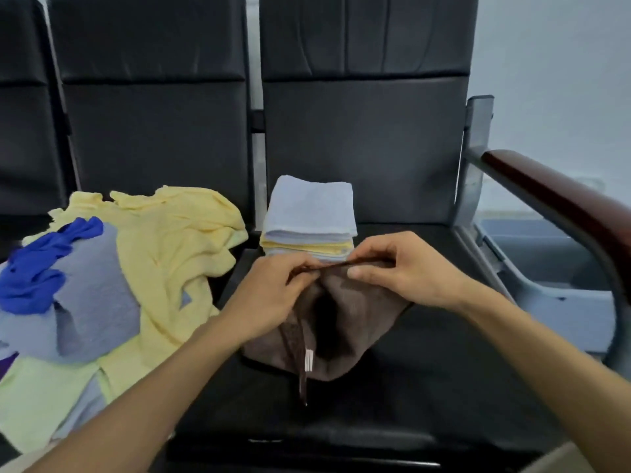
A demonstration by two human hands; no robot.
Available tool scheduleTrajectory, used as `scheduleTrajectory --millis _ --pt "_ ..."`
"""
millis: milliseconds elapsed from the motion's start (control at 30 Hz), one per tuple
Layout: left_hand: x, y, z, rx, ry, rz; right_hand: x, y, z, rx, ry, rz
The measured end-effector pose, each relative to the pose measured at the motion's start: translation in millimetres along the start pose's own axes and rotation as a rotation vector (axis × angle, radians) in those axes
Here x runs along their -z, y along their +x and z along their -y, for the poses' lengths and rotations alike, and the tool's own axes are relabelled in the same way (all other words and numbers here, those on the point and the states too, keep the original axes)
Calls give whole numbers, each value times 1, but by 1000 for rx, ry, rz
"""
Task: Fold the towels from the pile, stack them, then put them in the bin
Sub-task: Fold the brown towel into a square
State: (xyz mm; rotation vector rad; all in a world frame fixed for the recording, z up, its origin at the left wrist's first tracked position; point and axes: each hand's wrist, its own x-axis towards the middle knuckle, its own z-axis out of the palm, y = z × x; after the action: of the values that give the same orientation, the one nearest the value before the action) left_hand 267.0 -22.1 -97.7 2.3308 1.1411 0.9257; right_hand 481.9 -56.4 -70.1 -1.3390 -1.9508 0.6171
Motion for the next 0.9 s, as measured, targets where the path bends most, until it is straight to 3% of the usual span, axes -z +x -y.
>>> scheduleTrajectory --millis 200,400,667,800,900 --pt "-14 2 -12 25 -46 270 18 -6 -25 17 -287 -90" --pt "-12 -4 3 133 322 511 31 -17 -41 -73 -447 -190" --pt "29 -9 23 231 346 373 40 -18 -57 -173 -529 -157" --pt "42 -8 28 272 185 197 39 -17 -65 -189 -614 -14" --pt "47 -5 34 338 129 79 36 -17 -73 -281 -661 -24"
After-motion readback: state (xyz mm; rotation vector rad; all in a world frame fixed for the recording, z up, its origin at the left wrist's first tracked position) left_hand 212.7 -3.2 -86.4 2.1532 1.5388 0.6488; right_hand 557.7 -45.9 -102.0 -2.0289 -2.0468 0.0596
